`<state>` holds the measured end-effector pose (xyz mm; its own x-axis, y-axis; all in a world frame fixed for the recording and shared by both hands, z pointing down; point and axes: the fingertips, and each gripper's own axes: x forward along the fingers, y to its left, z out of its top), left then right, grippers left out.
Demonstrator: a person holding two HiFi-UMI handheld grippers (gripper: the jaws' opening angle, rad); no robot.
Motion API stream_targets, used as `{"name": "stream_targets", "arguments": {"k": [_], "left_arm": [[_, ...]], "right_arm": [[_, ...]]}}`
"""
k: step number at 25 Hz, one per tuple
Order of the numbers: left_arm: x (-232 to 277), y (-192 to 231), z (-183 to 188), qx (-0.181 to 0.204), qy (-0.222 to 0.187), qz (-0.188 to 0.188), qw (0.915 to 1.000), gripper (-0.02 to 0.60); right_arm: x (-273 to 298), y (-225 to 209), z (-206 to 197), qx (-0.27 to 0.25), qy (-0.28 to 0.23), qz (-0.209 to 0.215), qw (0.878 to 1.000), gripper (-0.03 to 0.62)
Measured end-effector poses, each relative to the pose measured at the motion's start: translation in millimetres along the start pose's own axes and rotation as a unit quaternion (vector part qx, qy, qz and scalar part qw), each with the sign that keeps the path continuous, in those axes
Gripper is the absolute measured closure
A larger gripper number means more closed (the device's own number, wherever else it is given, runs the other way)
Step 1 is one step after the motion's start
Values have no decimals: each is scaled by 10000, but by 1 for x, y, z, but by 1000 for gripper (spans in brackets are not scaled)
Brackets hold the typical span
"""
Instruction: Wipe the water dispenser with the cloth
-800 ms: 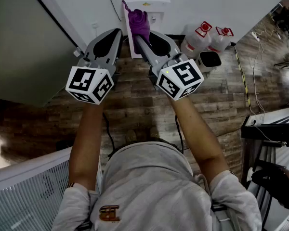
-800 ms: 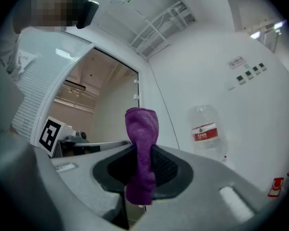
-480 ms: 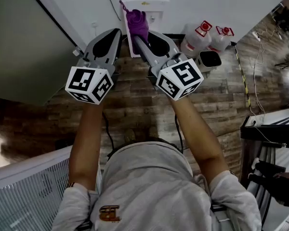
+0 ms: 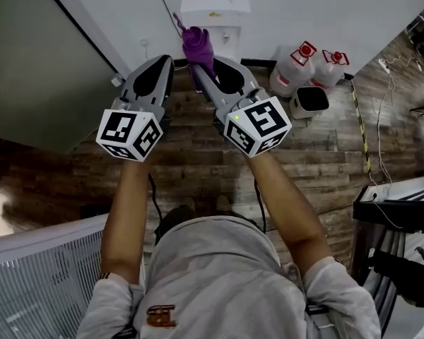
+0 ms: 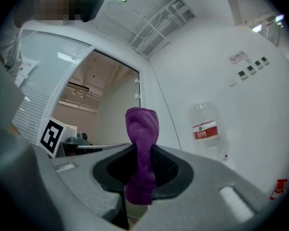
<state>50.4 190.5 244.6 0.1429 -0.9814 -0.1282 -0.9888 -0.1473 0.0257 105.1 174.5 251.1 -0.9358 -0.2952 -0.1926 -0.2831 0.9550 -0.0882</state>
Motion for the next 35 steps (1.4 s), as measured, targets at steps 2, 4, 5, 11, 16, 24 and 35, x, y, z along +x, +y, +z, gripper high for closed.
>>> {"name": "stream_targets", "arguments": {"k": [2, 4, 5, 11, 16, 24, 35], "left_arm": [[3, 2, 0, 48, 2, 79, 10000, 583], [7, 6, 0, 98, 9, 124, 9999, 583], [10, 9, 0, 114, 16, 139, 9998, 583], [30, 41, -1, 145, -48, 164, 9997, 583], [60, 94, -8, 230, -96, 51, 9997, 583], [98, 202, -15, 386, -89, -343, 9986, 583], [147, 316, -38, 204, 8, -757, 9969, 583]], "right_arm": [[2, -5, -3, -4, 45, 19, 10000, 507], [7, -11, -5, 7, 102, -7, 9999, 507], [11, -13, -5, -4, 128, -19, 9999, 507], [47, -25, -10, -167, 240, -29, 9996, 505], [103, -46, -25, -365, 471, -232, 9980, 505], [217, -64, -48, -679, 776, -760, 9918, 505], [340, -115, -85, -1019, 1489, -1725, 9683, 505]]}}
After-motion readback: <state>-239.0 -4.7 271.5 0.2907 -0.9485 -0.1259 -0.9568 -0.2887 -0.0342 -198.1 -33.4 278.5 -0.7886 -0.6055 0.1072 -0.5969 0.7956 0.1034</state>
